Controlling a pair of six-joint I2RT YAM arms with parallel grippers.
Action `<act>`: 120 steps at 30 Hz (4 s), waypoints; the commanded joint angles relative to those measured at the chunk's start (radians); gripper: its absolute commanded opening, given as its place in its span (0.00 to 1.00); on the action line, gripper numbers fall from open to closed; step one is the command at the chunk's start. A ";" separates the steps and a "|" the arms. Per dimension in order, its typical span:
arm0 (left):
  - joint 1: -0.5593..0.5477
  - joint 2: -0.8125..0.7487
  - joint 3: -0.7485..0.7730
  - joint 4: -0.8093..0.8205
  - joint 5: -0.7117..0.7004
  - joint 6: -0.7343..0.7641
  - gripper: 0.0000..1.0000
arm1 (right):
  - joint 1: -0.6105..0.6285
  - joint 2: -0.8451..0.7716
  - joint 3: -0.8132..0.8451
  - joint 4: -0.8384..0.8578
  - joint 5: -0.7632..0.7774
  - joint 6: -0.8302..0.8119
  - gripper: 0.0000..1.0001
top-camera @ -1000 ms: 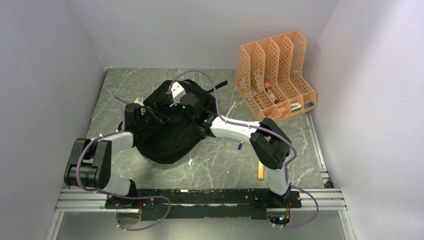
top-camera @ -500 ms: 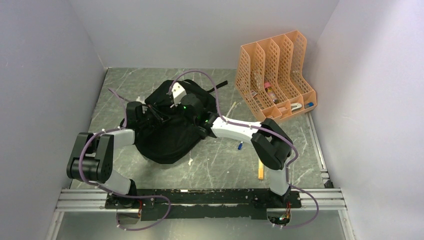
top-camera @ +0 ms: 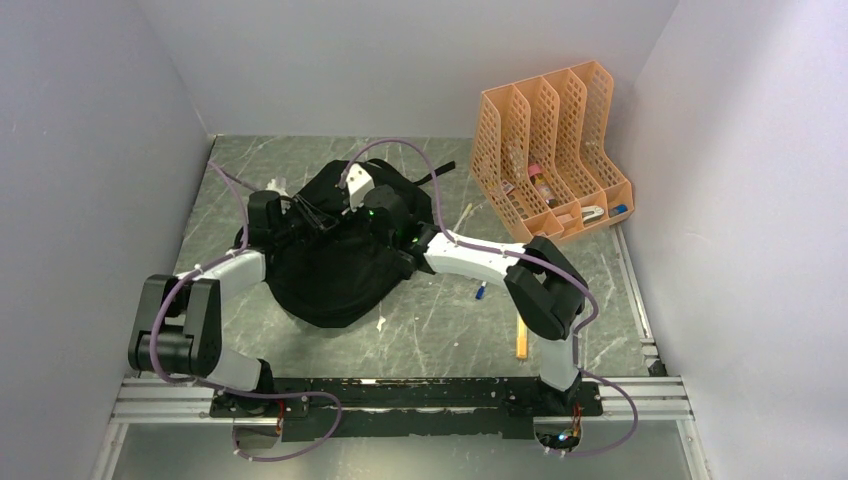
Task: Pack the student bag
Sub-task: Adjust the student bag at the center of the board, then pick up the stationery from the center of the board.
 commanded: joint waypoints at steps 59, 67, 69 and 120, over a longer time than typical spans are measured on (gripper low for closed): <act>-0.067 -0.305 0.067 -0.468 -0.101 0.183 0.41 | -0.453 -0.195 -0.258 -0.777 0.144 0.877 0.57; -0.070 -0.306 0.054 -0.456 -0.093 0.177 0.41 | -0.486 -0.151 -0.270 -0.725 0.090 0.853 0.54; -0.070 -0.305 0.061 -0.462 -0.096 0.182 0.41 | -0.489 -0.143 -0.278 -0.707 0.080 0.848 0.52; -0.276 -0.250 0.155 -0.104 0.146 0.107 0.63 | -0.274 -0.328 -0.197 0.080 -0.577 1.005 0.00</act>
